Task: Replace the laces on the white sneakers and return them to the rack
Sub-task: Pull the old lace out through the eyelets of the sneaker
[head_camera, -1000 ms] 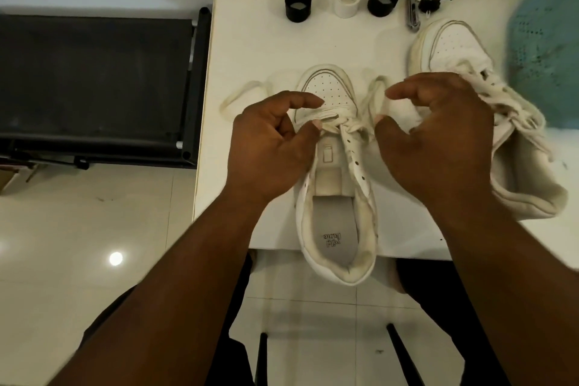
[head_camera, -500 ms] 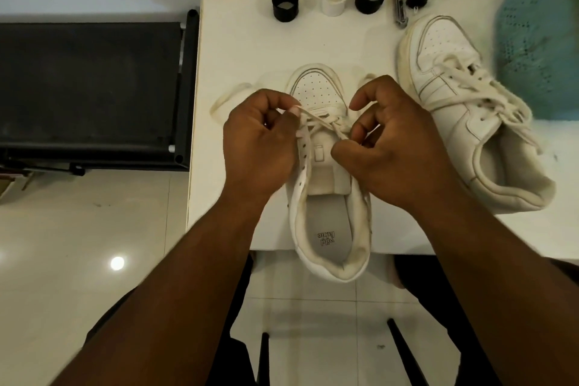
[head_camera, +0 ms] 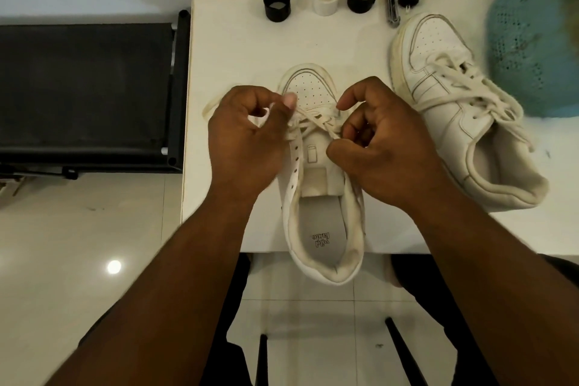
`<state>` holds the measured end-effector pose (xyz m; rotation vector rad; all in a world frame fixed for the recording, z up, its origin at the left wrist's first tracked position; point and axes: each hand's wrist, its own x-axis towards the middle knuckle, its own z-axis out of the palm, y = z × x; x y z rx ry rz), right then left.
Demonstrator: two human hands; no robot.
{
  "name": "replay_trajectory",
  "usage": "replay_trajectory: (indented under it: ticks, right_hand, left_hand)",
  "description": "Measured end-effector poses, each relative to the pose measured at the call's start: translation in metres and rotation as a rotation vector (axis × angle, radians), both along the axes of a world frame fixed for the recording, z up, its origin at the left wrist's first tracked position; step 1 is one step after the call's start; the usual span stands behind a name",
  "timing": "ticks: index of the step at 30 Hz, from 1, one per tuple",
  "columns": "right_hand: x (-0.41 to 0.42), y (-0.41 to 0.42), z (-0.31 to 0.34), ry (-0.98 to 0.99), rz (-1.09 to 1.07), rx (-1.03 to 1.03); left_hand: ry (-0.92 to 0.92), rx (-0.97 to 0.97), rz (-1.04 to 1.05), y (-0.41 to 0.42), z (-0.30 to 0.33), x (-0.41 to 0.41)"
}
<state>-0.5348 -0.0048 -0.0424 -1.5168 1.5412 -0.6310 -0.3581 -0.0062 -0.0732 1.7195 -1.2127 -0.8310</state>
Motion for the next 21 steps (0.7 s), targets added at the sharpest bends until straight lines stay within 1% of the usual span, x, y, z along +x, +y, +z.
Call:
replay_trajectory:
  ticks: [2,3,4,6,8,10,13,15,17,19,20,21]
  right_hand:
    - [0.000,0.000,0.000,-0.006,0.000,0.000]
    - [0.000,0.000,-0.001,-0.009,-0.004,-0.001]
    - [0.000,0.000,-0.001,-0.008,-0.006,-0.003]
    - [0.001,0.000,-0.001,-0.002,-0.007,-0.011]
    - [0.001,0.000,-0.001,-0.002,-0.008,-0.023]
    - [0.002,0.001,-0.002,-0.014,-0.010,-0.028]
    - [0.001,0.000,-0.002,-0.011,-0.002,-0.022]
    - [0.000,-0.001,-0.002,-0.011,0.002,-0.009]
    - [0.000,-0.001,-0.002,-0.017,0.004,0.007]
    - [0.000,-0.001,-0.002,-0.029,0.001,0.013]
    - [0.000,-0.001,-0.002,-0.037,-0.002,0.013]
    - [-0.001,-0.001,-0.001,-0.043,-0.003,0.013]
  left_hand:
    - [0.080,0.068,0.118,-0.003,-0.003,0.006]
    - [0.066,0.062,0.112,-0.004,-0.004,0.009]
    - [0.042,0.041,0.064,-0.003,-0.003,0.010]
    - [-0.004,-0.006,-0.127,0.000,0.000,0.010]
    - [-0.091,-0.006,-0.287,0.003,0.003,0.006]
    - [-0.162,0.004,-0.313,0.004,0.001,0.002]
    - [-0.254,-0.060,-0.289,0.003,-0.003,0.000]
    - [-0.273,-0.103,-0.222,0.003,-0.005,0.001]
    - [-0.232,-0.137,-0.077,0.002,-0.006,0.006]
    - [-0.171,-0.125,0.069,0.000,-0.005,0.011]
    - [-0.134,-0.108,0.105,-0.001,-0.003,0.013]
    - [-0.117,-0.101,0.095,-0.002,-0.002,0.015]
